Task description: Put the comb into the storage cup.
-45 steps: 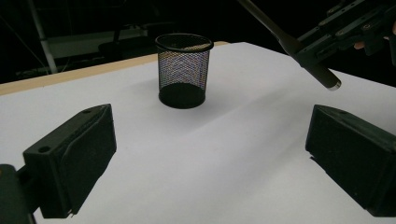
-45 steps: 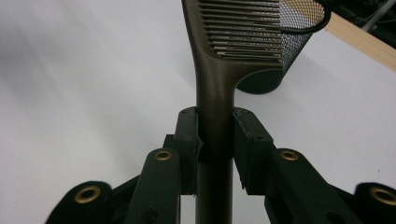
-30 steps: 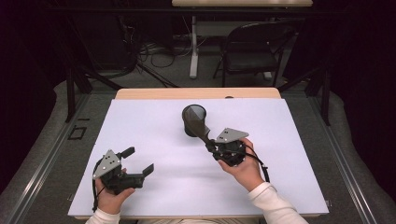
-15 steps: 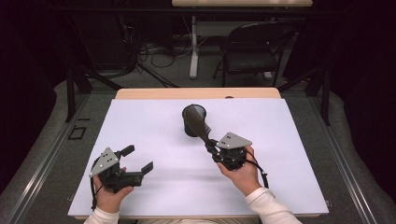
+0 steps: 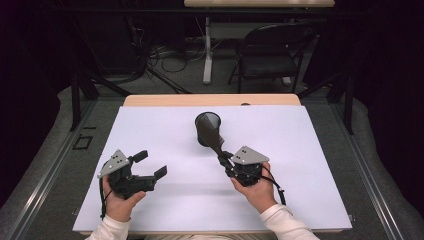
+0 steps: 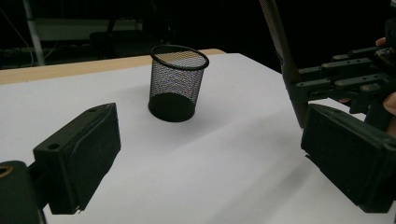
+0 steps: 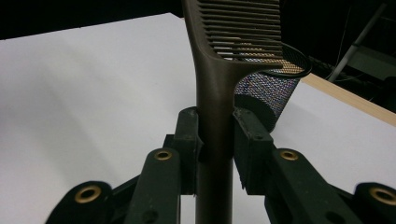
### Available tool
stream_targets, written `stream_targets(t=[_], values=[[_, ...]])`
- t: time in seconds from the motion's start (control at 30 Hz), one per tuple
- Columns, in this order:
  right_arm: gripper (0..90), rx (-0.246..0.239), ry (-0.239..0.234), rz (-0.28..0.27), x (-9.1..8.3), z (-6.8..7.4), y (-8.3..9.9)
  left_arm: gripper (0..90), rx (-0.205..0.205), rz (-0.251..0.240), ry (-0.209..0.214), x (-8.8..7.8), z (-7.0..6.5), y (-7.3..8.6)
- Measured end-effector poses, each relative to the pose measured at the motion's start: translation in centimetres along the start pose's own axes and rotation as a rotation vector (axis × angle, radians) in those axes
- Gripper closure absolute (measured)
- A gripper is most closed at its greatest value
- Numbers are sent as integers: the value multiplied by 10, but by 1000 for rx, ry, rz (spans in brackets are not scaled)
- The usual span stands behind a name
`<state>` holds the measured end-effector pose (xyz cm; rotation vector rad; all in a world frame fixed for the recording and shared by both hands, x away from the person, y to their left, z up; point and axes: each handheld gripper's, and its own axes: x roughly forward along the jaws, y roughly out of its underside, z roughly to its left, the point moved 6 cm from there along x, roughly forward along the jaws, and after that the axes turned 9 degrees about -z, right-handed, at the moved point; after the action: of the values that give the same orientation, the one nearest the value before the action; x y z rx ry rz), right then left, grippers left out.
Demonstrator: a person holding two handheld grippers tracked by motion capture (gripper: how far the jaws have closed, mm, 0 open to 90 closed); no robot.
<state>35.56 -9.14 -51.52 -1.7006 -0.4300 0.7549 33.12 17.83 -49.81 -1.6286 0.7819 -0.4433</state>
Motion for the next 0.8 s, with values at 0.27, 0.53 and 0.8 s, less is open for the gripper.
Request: stream_targets(t=[0.27, 0.53, 0.8], values=[[727, 2, 8, -12, -1, 1, 1, 48, -24, 11, 27, 10, -3, -14], [727, 2, 17, -23, -1, 2, 1, 90, -31, 22, 19, 18, -4, -23], [726, -9, 29, -37, -3, 3, 1, 155, -63, 38, 34, 28, -9, -29]])
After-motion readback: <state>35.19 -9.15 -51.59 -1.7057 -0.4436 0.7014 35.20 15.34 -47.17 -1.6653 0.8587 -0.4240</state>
